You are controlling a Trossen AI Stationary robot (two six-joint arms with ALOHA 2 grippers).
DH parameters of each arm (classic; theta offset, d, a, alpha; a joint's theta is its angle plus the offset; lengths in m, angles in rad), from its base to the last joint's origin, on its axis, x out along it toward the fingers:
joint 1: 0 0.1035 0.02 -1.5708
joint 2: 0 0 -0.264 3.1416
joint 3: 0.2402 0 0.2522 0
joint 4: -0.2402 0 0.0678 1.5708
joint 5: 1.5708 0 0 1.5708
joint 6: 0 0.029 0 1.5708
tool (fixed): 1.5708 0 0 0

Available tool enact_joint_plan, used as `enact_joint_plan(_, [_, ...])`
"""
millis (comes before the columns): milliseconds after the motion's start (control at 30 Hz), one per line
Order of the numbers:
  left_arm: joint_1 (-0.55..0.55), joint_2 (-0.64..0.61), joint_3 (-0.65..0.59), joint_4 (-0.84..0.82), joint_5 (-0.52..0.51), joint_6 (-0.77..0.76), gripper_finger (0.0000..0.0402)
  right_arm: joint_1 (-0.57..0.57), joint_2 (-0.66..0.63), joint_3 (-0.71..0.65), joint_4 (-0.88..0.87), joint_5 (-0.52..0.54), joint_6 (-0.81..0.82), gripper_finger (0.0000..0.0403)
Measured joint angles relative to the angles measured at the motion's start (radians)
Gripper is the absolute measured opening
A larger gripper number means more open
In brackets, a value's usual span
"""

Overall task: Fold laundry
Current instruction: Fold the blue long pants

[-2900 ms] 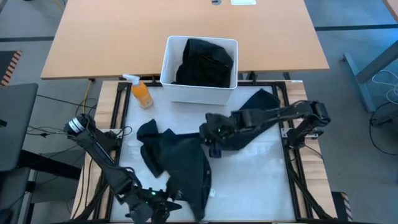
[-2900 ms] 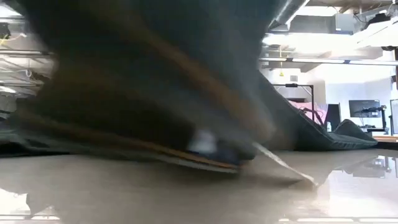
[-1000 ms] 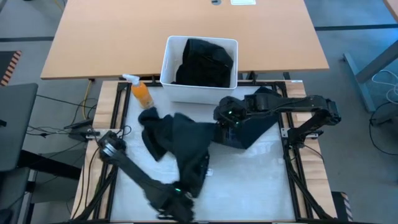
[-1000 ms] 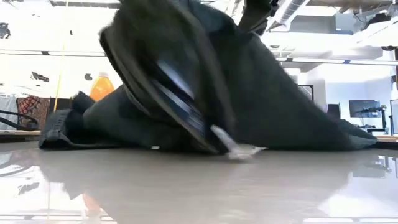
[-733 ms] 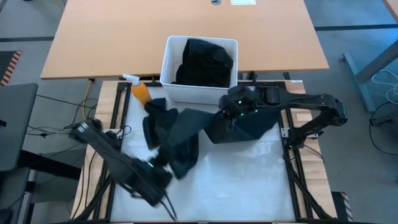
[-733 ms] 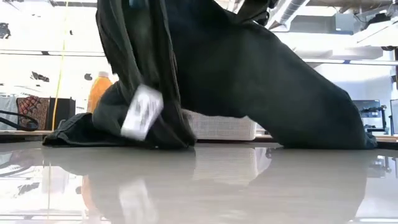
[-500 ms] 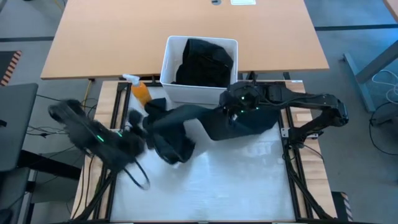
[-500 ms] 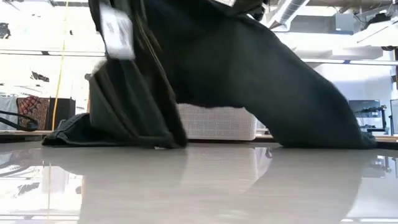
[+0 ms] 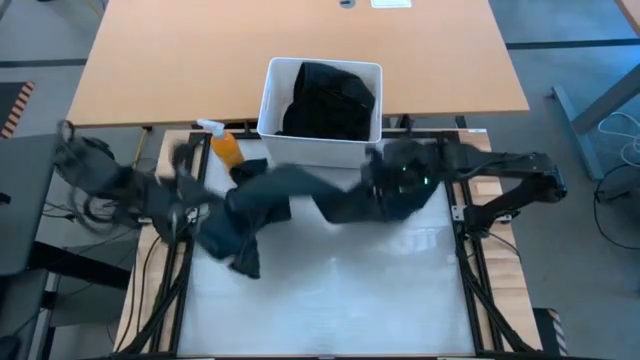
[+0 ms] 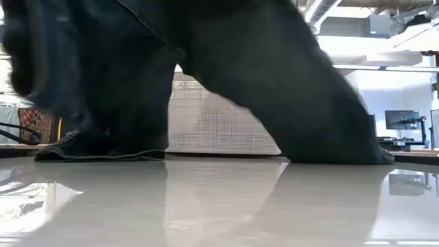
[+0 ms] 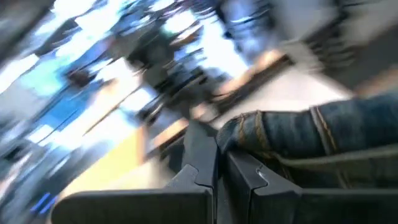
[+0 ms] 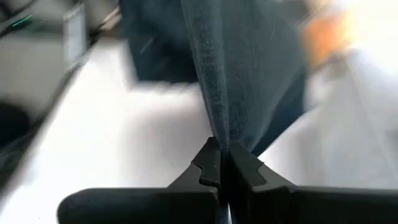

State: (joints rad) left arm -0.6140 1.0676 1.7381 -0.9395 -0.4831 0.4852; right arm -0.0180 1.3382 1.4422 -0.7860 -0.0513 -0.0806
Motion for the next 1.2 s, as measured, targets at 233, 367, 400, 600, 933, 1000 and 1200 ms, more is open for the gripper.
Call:
enact_joint_plan(233, [-0.032, 0.192, -0.294, 0.185, 0.516, -0.21, 0.0001, 0.28, 0.046, -0.205, 0.038, -0.05, 0.161, 0.0025])
enact_joint_plan(367, [-0.074, 0.341, -0.513, 0.569, 0.735, -0.247, 0.0, 0.407, 0.09, -0.28, 0.15, -0.057, 0.275, 0.0029])
enact_joint_plan(400, [-0.076, 0.372, -0.543, 0.667, 0.779, -0.282, 0.0, 0.43, 0.102, -0.291, 0.171, -0.056, 0.301, 0.0032])
enact_joint_plan(600, [-0.094, 0.537, -0.598, 0.814, 0.916, -0.595, 0.0, 0.485, 0.157, -0.293, 0.204, -0.051, 0.401, 0.0064])
enact_joint_plan(933, [-0.175, 0.54, -0.598, 0.678, 0.886, -0.902, 0.0, 0.36, -0.045, -0.326, -0.044, 0.187, 0.312, 0.0112])
enact_joint_plan(1000, [-0.193, 0.534, -0.598, 0.67, 0.852, -0.937, 0.0, 0.314, -0.109, -0.397, -0.033, 0.307, 0.324, 0.0114])
enact_joint_plan(1200, [-0.215, 0.534, -0.598, 0.66, 0.788, -0.981, 0.0, -0.014, -0.236, -0.719, 0.165, 0.317, 0.405, 0.0103])
